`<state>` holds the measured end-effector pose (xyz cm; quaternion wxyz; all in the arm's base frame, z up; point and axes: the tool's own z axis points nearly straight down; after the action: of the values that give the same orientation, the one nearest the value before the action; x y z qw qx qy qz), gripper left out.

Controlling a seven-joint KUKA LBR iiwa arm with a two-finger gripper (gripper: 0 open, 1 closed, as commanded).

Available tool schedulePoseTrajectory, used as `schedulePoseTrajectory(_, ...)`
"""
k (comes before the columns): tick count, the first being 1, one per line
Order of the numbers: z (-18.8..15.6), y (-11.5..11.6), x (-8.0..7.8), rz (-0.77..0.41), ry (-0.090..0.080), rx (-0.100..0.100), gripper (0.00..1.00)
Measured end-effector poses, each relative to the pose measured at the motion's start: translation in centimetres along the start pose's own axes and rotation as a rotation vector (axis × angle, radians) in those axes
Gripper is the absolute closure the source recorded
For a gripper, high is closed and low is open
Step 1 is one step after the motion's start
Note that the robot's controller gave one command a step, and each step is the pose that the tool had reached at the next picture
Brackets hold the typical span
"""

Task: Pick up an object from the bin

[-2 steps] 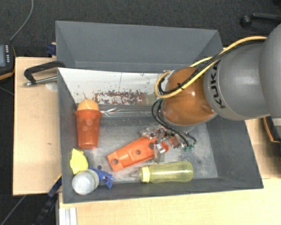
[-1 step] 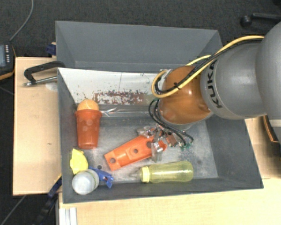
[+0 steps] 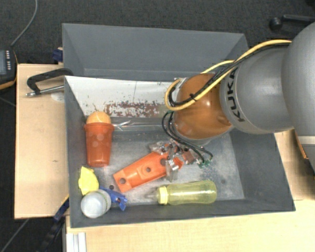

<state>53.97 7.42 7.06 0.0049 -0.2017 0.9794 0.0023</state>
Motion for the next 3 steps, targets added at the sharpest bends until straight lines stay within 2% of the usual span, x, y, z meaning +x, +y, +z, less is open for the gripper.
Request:
schedulePoseTrajectory(1, 0.0, 0.0, 0.0, 0.0, 0.0, 0.0, 1.0)
schedulePoseTrajectory(3, -0.5, 0.5, -1.0, -0.045, -0.005, 0.0, 1.0)
